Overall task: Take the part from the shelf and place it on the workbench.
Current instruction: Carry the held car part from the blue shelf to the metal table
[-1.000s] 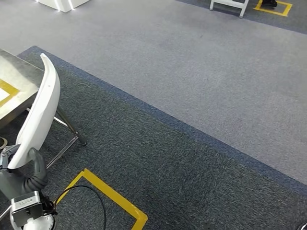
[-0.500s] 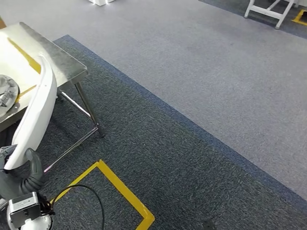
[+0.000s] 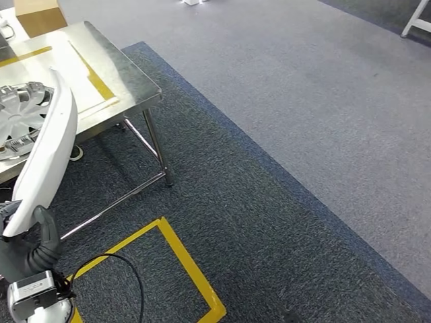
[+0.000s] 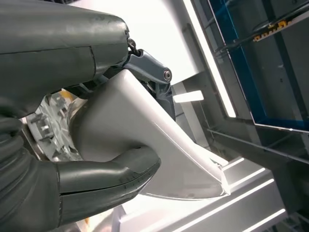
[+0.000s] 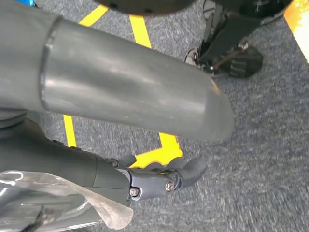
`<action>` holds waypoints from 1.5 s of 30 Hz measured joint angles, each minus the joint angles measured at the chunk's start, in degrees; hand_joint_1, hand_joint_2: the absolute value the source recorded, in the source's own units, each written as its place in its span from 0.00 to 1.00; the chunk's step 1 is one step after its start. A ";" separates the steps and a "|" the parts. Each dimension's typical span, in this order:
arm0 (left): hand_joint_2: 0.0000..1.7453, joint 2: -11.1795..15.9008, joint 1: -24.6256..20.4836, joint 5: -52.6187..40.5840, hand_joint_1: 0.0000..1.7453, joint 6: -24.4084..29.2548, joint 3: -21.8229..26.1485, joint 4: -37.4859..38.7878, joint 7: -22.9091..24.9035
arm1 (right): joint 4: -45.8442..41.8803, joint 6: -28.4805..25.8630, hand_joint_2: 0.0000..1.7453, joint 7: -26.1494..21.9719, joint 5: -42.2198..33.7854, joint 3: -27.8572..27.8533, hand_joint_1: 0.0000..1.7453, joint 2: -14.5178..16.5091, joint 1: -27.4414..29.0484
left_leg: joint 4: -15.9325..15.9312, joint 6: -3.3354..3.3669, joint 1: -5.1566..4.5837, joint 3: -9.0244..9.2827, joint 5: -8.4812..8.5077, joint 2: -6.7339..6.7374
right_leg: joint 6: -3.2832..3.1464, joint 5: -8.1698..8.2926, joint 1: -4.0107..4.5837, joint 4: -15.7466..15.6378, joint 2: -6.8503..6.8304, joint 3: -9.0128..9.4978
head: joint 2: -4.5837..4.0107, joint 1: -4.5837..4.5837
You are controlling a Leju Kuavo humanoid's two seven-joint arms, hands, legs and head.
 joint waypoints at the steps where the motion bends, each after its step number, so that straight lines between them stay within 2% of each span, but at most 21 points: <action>1: 1.00 0.04 -0.03 -0.07 1.00 0.00 0.11 -0.16 -0.01 | 0.00 -0.01 0.00 -0.01 0.01 -0.02 0.00 0.02 0.00 | 1.24 -0.31 -0.04 -0.51 -0.82 1.12 | -0.35 0.04 -0.08 -0.18 -0.73 0.18 | 0.00 -0.19; 3: 1.00 0.08 -0.09 -0.12 1.00 0.00 0.28 -0.37 -0.02 | 0.00 -0.02 0.00 -0.02 0.02 -0.10 0.00 0.00 0.07 | 7.15 -0.88 -0.05 -3.09 -4.06 3.95 | -0.86 -0.06 -0.08 -0.36 -2.26 0.47 | 0.00 -0.55; 6: 1.00 0.11 0.25 -0.13 1.00 0.00 0.47 -0.41 -0.01 | 0.00 -0.02 0.00 -0.03 0.08 -0.19 0.00 0.00 0.11 | 15.80 -1.39 0.30 -7.19 -7.04 4.90 | -1.03 -0.40 0.03 -0.35 -4.64 0.69 | -0.01 -0.60; 7: 1.00 0.13 0.36 -0.13 1.00 0.00 0.56 -0.42 -0.01 | 0.00 -0.02 0.00 -0.03 0.09 -0.20 0.00 0.01 0.09 | 15.00 -1.41 0.36 -6.79 -5.96 5.03 | -0.98 -0.54 0.04 -0.34 -5.36 0.85 | -0.01 -0.61; 10: 1.00 0.18 0.44 -0.18 1.00 0.00 0.83 -0.66 -0.03 | 0.00 -0.02 0.00 -0.07 0.15 -0.20 0.00 0.05 0.02 | 4.09 -0.79 0.04 -1.34 -0.66 7.59 | -0.50 -1.16 0.23 -0.29 -7.16 1.64 | 0.00 -0.65; 12: 1.00 0.18 0.49 -0.21 1.00 0.00 0.96 -0.96 -0.11 | 0.00 -0.02 0.00 -0.13 0.25 -0.21 0.00 0.05 -0.03 | 0.08 -0.01 -0.46 0.50 0.07 9.21 | 0.10 -1.52 0.55 -0.30 -8.19 1.93 | -0.01 -0.59; 14: 1.00 0.22 0.74 -0.16 1.00 0.00 1.19 -1.21 -0.18 | -0.01 -0.04 0.00 -0.20 0.38 -0.22 0.00 0.05 -0.16 | -0.19 0.71 -0.59 0.42 -0.16 8.43 | 0.73 -1.74 0.66 -0.55 -9.23 2.26 | -0.01 -0.50; 17: 1.00 0.13 0.96 -0.08 1.00 0.00 1.46 -1.56 -0.05 | -0.01 -0.14 0.00 -0.33 0.50 -0.24 0.00 0.05 -0.31 | -0.95 1.79 -0.08 0.79 0.15 6.76 | 1.49 -4.08 0.44 2.41 -6.34 1.10 | 0.00 -0.13; 19: 1.00 -0.08 1.05 -0.05 1.00 0.00 1.52 -1.63 0.02 | 0.00 -0.20 0.00 -0.34 0.52 -0.30 0.00 0.05 -0.19 | -1.04 2.19 -0.01 0.84 0.16 5.68 | 1.60 -7.52 0.35 9.75 -3.79 -2.69 | 0.00 0.11; 21: 1.00 -0.26 1.31 0.07 1.00 0.00 1.56 -1.63 -0.03 | 0.00 -0.20 0.00 -0.22 0.54 -0.46 0.00 0.05 0.02 | -1.00 2.29 -0.13 0.88 0.12 4.36 | 1.59 -8.87 0.37 15.59 -3.25 -6.21 | 0.00 0.14; 23: 1.00 -0.40 1.49 0.38 1.00 0.00 1.64 -1.63 -0.14 | 0.00 -0.26 0.00 -0.10 0.55 -0.66 0.00 0.05 0.10 | -0.93 2.26 -0.20 1.03 0.07 2.87 | 1.34 -5.62 0.37 13.08 -2.91 -5.93 | 0.00 0.14; 26: 1.00 -0.63 1.53 0.81 1.00 0.00 1.79 -1.63 -0.33 | 0.00 -0.34 0.00 -0.02 0.55 -0.95 0.00 0.04 0.03 | -0.65 1.83 -0.27 1.01 -0.12 0.91 | 0.76 -0.23 0.25 2.19 -0.16 -1.47 | -0.01 0.11; 28: 1.00 -0.75 1.60 1.02 1.00 0.00 1.86 -1.64 -0.42 | 0.00 -0.32 0.00 0.00 0.55 -1.09 0.00 0.03 -0.03 | -0.56 1.18 -0.14 0.66 -0.03 -0.14 | 0.55 -0.18 0.31 0.03 0.70 -0.22 | -0.01 0.07; 30: 1.00 -0.78 1.78 1.21 1.00 0.00 1.89 -1.67 -0.46 | 0.00 -0.31 0.00 -0.02 0.55 -1.14 0.00 0.10 -0.09 | -0.54 0.51 0.05 0.47 0.03 -0.79 | 0.14 0.00 0.31 -0.38 -0.35 0.19 | -0.01 0.07; 32: 1.00 -0.76 1.78 1.42 1.00 0.00 1.89 -1.73 -0.46 | 0.00 -0.31 0.00 -0.07 0.55 -1.19 0.00 0.19 -0.05 | 1.73 -0.04 -0.06 -0.53 -1.46 1.05 | -0.50 0.14 0.08 -0.83 -1.64 0.60 | -0.01 -0.21; 35: 1.00 -0.75 1.77 1.93 1.00 0.00 1.86 -1.79 -0.40 | 0.00 -0.32 0.00 -0.11 0.56 -1.30 0.00 0.21 0.03 | 12.13 -0.78 0.15 -5.47 -6.31 4.52 | -1.01 -0.16 0.14 -0.96 -3.81 1.01 | -0.01 -0.53; 37: 1.00 -0.75 1.89 2.26 1.00 0.00 1.84 -1.79 -0.21 | 0.00 -0.31 0.00 -0.12 0.57 -1.39 0.00 0.21 0.03 | 15.21 -1.01 0.38 -7.08 -6.44 4.96 | -0.97 -0.46 0.19 -0.93 -5.24 1.28 | -0.01 -0.53; 39: 1.00 -0.70 1.91 2.53 1.00 0.00 1.84 -1.79 -0.05 | 0.00 -0.32 0.00 -0.16 0.62 -1.43 0.00 0.24 0.01 | 9.73 -0.82 0.41 -4.38 -2.67 5.80 | -0.77 -0.88 0.20 -0.93 -6.54 1.87 | 0.00 -0.55; 41: 1.00 -0.64 1.84 2.82 1.00 0.00 1.81 -1.79 0.02 | 0.00 -0.33 0.00 -0.20 0.66 -1.44 0.00 0.27 -0.02 | 2.44 -0.23 -0.07 -0.70 0.07 8.39 | -0.30 -1.38 0.42 -0.89 -7.61 2.44 | 0.00 -0.57; 43: 1.00 -0.61 1.83 3.05 1.00 -0.01 1.74 -1.79 0.10 | 0.00 -0.35 0.00 -0.21 0.66 -1.45 0.00 0.27 -0.09 | -0.21 0.37 -0.60 0.40 0.16 9.79 | 0.33 -1.76 0.74 -0.91 -8.65 2.73 | 0.00 -0.48; 45: 1.00 -0.50 1.92 3.29 1.00 -0.01 1.68 -1.79 0.16 | 0.00 -0.37 0.00 -0.19 0.70 -1.46 0.00 0.27 -0.23 | -0.53 0.99 -0.55 0.30 0.20 8.61 | 0.99 -2.12 0.75 -1.07 -9.59 2.98 | 0.00 -0.38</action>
